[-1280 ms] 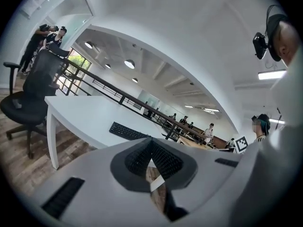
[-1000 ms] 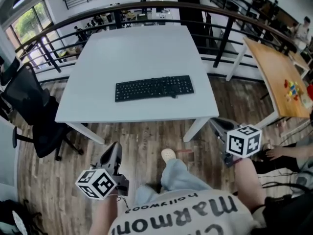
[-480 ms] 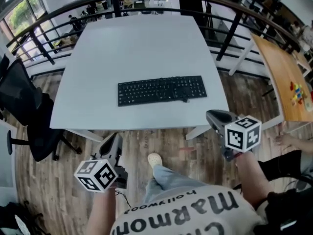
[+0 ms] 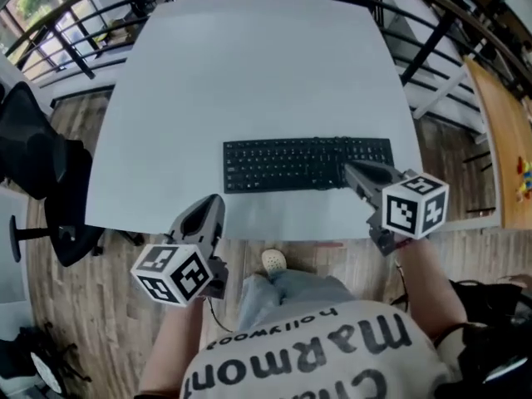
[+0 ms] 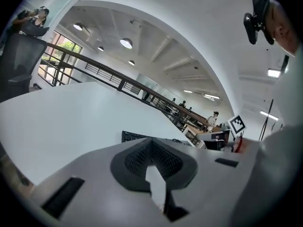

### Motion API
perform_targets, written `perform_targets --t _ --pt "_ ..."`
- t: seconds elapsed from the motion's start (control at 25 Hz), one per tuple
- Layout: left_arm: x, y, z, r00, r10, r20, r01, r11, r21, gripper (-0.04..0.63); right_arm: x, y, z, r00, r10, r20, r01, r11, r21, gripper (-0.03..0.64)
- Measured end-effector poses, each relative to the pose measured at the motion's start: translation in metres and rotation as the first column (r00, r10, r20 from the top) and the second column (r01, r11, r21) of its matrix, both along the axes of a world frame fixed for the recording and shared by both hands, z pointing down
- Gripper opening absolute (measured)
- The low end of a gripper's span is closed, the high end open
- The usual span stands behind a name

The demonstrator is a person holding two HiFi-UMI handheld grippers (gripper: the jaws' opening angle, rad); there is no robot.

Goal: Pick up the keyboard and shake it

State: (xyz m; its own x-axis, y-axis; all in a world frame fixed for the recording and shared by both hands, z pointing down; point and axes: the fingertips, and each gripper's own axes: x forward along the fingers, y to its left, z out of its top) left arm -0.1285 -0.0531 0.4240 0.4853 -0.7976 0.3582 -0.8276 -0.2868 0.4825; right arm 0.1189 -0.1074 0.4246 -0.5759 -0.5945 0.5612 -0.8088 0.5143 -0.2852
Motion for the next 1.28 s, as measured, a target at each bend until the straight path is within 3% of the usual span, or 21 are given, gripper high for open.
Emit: perform_targets --t 0.28,0.56,0.6,0.68,0.76,1.08,1.28 --pt "-0.007 -0.030 0.023 1.000 0.030 -0.001 -0.030 0.998 -0.051 0.002 -0.045 -0.032 0.017 0.998 -0.051 0.025 0.052 0.997 -0.050 0.044" --pt "-0.024 -0.060 0.060 0.998 0.066 0.005 -0.064 0.979 -0.194 0.003 -0.070 -0.055 0.027 0.997 -0.008 0.082 0.018 0.992 -0.124 0.043" --pt "-0.023 -0.065 0.065 0.997 0.080 -0.011 -0.080 0.972 -0.219 0.019 -0.071 -0.058 0.029 0.997 0.002 0.075 0.008 0.991 -0.130 0.044" --pt "-0.017 -0.071 0.075 0.991 0.125 -0.037 -0.131 0.955 -0.268 0.153 -0.072 -0.063 0.031 0.999 0.015 0.049 -0.008 0.990 -0.138 0.044" --pt "-0.011 -0.076 0.084 0.983 0.177 -0.039 -0.181 0.933 -0.310 0.217 -0.074 -0.070 0.031 0.999 0.029 0.037 -0.024 0.990 -0.142 0.044" --pt "0.008 -0.086 0.109 0.953 0.298 -0.064 -0.296 0.855 -0.425 0.306 -0.096 -0.084 0.042 0.999 0.011 0.030 -0.005 0.986 -0.166 0.044" --pt "0.009 -0.089 0.109 0.947 0.310 -0.081 -0.311 0.830 -0.463 0.310 -0.105 -0.088 0.044 0.999 0.016 0.040 -0.008 0.983 -0.181 0.044"
